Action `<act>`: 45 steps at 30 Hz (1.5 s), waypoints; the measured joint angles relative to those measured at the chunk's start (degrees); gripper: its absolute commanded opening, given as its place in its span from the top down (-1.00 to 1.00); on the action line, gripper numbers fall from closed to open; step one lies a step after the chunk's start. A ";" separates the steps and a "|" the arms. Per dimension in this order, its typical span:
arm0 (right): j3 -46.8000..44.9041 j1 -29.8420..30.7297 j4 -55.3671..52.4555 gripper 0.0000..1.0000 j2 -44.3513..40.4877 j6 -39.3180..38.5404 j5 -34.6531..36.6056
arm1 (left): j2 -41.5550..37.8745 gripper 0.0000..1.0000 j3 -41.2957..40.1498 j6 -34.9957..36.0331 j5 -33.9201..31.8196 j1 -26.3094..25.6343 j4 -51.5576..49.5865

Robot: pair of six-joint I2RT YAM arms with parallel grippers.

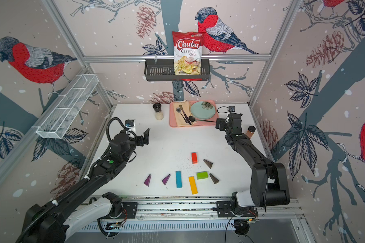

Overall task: Assemble a small pinwheel with building blocks
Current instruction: Pick up the building block from the center of the board.

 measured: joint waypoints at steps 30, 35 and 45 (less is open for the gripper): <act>11.26 16.81 -36.13 -0.67 1.66 1.38 -6.60 | 1.90 -0.92 2.62 12.15 7.72 -13.16 -4.09; 14.51 19.41 -39.50 -0.43 7.34 0.98 -9.42 | -0.74 -0.92 1.18 10.38 7.65 -13.16 -4.57; 14.27 24.04 -41.79 -0.17 12.98 -0.63 -14.38 | -8.96 -0.92 -2.10 0.48 4.72 -13.16 -6.82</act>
